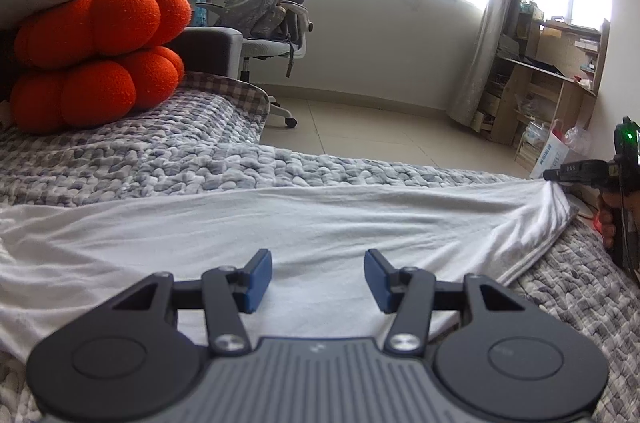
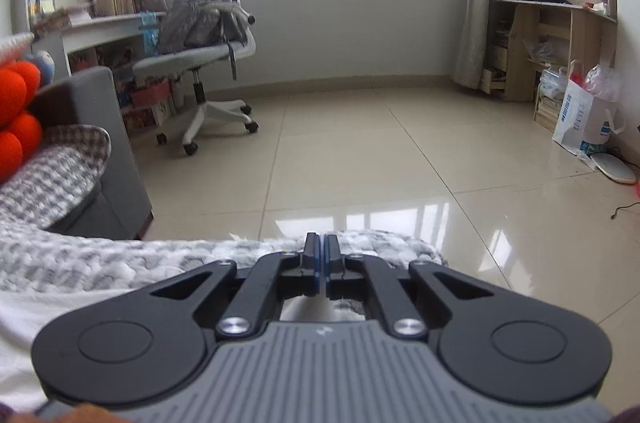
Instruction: Fold clothes
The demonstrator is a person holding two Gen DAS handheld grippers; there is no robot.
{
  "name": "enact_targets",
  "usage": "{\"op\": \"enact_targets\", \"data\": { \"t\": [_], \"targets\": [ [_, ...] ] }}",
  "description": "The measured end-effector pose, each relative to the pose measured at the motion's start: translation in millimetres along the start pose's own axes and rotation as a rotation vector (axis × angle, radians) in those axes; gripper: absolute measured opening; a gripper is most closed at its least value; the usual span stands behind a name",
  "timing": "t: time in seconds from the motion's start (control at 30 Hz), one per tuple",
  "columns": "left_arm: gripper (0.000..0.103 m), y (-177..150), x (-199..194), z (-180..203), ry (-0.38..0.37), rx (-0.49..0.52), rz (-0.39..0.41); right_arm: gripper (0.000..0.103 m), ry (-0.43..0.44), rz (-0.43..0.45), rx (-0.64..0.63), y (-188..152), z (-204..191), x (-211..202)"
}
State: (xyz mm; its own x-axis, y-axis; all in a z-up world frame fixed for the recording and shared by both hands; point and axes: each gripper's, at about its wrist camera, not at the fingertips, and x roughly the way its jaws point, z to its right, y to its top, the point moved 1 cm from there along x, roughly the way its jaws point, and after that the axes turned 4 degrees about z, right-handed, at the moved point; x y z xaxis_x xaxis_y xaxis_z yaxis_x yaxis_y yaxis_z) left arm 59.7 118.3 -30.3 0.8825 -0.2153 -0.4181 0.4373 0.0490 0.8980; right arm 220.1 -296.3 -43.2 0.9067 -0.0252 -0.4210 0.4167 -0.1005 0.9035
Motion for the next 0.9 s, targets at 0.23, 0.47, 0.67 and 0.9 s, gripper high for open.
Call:
{"op": "enact_targets", "data": {
  "t": [0.23, 0.47, 0.67, 0.9],
  "targets": [
    [0.052, -0.1, 1.3, -2.7, 0.003, -0.013, -0.009, 0.024, -0.012, -0.028, -0.084, -2.0, -13.6, -3.7],
    [0.053, -0.3, 2.0, -6.0, 0.002, -0.032, -0.010, 0.047, 0.086, 0.053, -0.229, 2.7, -45.8, -31.6],
    [0.053, -0.4, 2.8, -4.8, -0.002, -0.026, -0.012, 0.042, 0.373, -0.077, -0.325, -10.3, -77.6, -34.3],
    [0.053, -0.5, 2.5, -3.6, -0.006, -0.017, -0.007, 0.001, 0.284, -0.072, -0.493, -24.3, -116.5, -24.6]
  ]
}}
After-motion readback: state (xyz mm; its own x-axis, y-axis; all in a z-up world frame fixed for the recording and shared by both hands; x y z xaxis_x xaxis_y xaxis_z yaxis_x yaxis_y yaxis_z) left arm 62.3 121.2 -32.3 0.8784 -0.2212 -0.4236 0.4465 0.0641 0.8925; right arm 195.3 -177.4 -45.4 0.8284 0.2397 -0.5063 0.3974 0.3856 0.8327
